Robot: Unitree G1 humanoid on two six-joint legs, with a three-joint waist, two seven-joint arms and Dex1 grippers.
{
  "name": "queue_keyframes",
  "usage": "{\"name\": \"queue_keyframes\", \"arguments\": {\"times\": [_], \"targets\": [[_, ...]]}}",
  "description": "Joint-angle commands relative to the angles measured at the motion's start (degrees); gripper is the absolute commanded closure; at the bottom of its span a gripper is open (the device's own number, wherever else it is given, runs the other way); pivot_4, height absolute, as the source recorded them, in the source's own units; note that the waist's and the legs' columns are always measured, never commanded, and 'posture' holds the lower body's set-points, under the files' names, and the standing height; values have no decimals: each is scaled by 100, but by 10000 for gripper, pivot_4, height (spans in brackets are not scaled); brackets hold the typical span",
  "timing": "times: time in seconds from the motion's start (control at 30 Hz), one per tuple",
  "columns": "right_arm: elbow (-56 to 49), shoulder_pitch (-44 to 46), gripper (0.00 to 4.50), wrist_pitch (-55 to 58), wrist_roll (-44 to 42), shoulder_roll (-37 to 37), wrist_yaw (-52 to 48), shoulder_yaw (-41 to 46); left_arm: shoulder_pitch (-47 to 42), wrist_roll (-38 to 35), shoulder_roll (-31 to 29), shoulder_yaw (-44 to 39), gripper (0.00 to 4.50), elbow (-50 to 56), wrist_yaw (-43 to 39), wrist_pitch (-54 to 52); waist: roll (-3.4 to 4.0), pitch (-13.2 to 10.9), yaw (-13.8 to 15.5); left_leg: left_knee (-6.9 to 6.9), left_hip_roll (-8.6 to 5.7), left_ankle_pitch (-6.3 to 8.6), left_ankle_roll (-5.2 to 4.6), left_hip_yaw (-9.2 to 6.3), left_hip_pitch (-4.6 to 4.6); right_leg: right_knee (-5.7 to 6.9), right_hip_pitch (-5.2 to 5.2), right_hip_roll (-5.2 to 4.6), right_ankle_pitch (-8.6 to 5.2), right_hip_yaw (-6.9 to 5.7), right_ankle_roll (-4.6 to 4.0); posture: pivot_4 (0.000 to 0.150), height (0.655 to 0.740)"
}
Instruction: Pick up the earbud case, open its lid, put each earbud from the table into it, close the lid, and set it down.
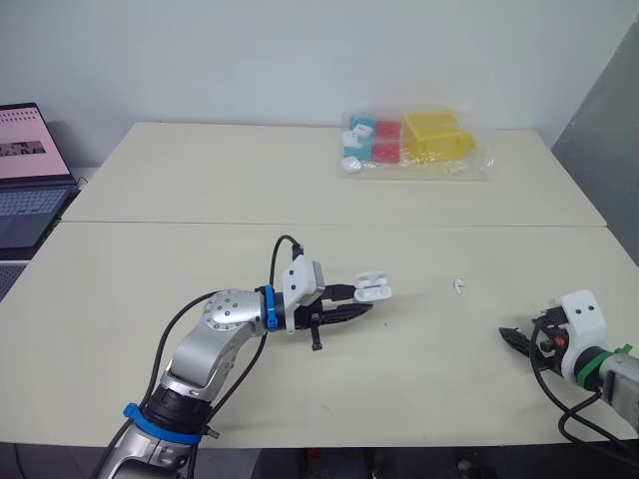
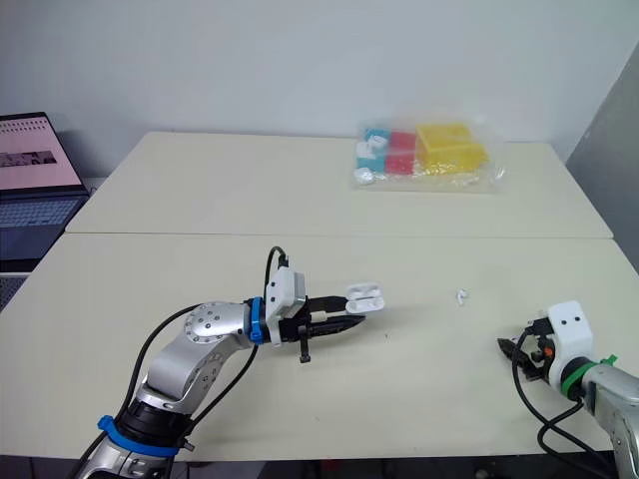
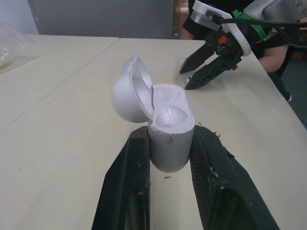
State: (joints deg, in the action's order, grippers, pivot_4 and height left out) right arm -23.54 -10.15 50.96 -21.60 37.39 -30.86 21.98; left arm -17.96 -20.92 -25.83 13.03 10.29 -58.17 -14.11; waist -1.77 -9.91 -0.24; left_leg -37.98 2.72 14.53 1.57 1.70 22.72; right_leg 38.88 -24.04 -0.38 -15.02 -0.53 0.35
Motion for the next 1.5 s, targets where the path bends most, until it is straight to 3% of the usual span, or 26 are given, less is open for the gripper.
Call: {"name": "queue_keyframes", "arguments": {"times": [0.03,0.2,0.23,0.37,0.63,0.87,1.03,1.33,1.37,1.5], "targets": [[-125,-105,21541,123,-66,35,-13,-71,6,12,-18,-27,37243,176,-19,107,0,0,3,0,0,0,0,0,0,0,0,0,0,0,0,1500,7378],[-165,-108,39704,94,-62,109,-69,-107,-4,23,-12,-30,37243,156,-17,112,-1,1,8,-2,-2,0,0,-1,0,-1,1,-3,0,2,0,1500,7378],[-179,-118,40896,78,-56,155,-104,-113,-4,30,-8,-34,37243,152,-15,114,-1,1,9,-2,-3,0,0,-1,0,-1,1,-3,0,2,0,1500,7378],[-251,-163,40778,-3,-58,375,-309,-170,4,59,-6,-41,37243,141,-21,128,-1,1,11,-1,-3,0,0,0,2,-2,0,-3,0,-1,0,1500,7378],[-837,294,40778,-1191,277,2189,-1984,-1419,2,101,-15,-39,37243,124,-7,153,1,-2,-21,-1,-2,0,0,-2,-4,-1,-2,-1,0,5,0,1500,7378],[145,1295,40778,-3013,1328,3377,-3578,-2771,119,176,-31,-11,37243,197,39,213,-2,-8,12,1,-5,0,0,3,7,-15,-3,-4,0,-3,0,1500,7378],[1167,2245,40778,-3881,1972,3439,-4433,-3547,222,215,-40,-3,37243,297,81,205,-6,-12,8,1,-3,1,-1,3,6,-26,-2,-6,0,0,1,1500,7378],[1796,2760,40778,-4265,2452,3240,-4984,-3920,252,256,-50,4,37243,323,149,202,-4,-13,12,0,-2,1,0,2,0,-13,-2,-6,-2,0,-3,1500,7378],[1818,2781,33603,-4233,2455,3197,-5007,-3913,248,263,-44,2,37243,318,152,202,-4,-13,12,-2,-2,0,0,3,-1,-9,-2,-6,-2,1,-3,1500,7378],[1857,2799,20727,-4310,2557,3025,-4882,-3841,235,278,-31,-6,37243,301,152,201,-6,-12,8,-2,-1,0,0,3,-6,-2,1,-6,-2,0,-3,1500,7378]]}}
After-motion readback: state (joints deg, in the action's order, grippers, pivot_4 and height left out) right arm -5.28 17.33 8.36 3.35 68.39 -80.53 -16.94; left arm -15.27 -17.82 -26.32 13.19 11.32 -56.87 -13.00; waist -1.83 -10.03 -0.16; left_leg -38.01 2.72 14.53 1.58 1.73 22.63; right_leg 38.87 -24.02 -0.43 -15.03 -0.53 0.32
